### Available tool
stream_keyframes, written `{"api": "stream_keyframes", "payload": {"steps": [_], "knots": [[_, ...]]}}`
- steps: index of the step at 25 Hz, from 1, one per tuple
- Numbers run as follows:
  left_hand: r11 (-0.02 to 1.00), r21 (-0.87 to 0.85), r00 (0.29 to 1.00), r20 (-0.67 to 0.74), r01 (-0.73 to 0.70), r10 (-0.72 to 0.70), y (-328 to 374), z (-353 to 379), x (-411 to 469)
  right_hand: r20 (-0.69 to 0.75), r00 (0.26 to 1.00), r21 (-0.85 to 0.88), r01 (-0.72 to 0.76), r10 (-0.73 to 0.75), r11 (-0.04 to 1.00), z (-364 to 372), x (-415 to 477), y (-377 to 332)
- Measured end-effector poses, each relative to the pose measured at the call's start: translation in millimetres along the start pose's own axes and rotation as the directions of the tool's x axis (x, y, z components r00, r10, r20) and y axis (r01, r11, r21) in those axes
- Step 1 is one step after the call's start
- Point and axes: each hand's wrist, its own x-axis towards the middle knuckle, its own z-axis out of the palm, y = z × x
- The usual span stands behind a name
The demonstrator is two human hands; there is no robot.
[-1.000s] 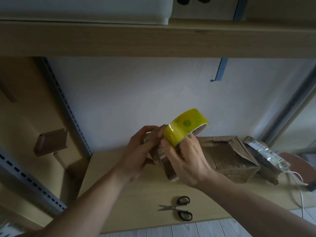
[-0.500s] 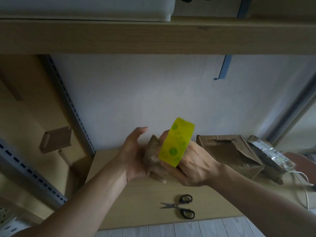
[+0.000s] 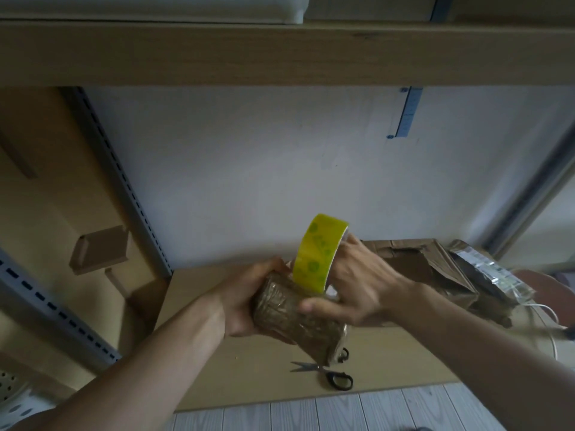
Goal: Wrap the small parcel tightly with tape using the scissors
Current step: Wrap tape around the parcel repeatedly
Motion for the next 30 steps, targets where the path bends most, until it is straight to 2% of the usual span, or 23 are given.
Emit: {"api": "stream_keyframes", "payload": {"steps": [1,3,7,11,13,17,20,22,24,28,30], "knots": [[0.999,0.037,0.999,0.036,0.009,-0.010,0,0,-4,0.092,0.994,-0.042,-0.051,0.055,0.998,-5,-4,8],[0.997,0.070,0.997,0.075,0.014,-0.020,0,-3,-11,0.171,0.978,-0.042,-0.117,0.123,0.992,-11,-10,20],[0.995,0.098,0.998,0.068,-0.016,0.010,-2,-5,-17,0.171,0.982,-0.019,-0.074,0.076,0.997,-6,-13,18],[0.989,0.144,0.997,0.078,0.010,-0.021,-2,-9,-29,0.197,0.969,-0.248,-0.095,0.147,0.964,-12,-18,34],[0.991,0.136,0.997,0.074,0.003,-0.013,-3,-11,-33,0.174,0.966,-0.284,-0.136,0.191,0.949,-12,-25,41],[0.990,0.144,0.999,0.034,-0.002,-0.003,-5,-17,-38,0.131,0.981,-0.403,-0.081,0.145,0.912,-1,-30,47],[0.991,0.116,0.996,0.061,-0.071,0.064,-5,-19,-43,0.060,0.986,-0.502,-0.104,0.154,0.859,2,-37,59],[0.988,0.110,0.991,0.093,-0.109,0.099,-4,-16,-47,0.083,0.975,-0.501,-0.139,0.207,0.854,8,-41,60],[0.988,0.111,0.991,0.092,-0.109,0.099,-5,-17,-48,0.053,0.980,-0.478,-0.146,0.194,0.866,16,-40,55],[0.994,0.096,0.998,0.050,-0.048,0.043,-8,-22,-47,-0.208,0.972,-0.385,-0.184,0.109,0.905,15,-32,56],[0.996,0.066,0.997,0.058,-0.062,0.058,-9,-26,-45,-0.200,0.974,-0.407,-0.180,0.105,0.896,17,-34,57]]}}
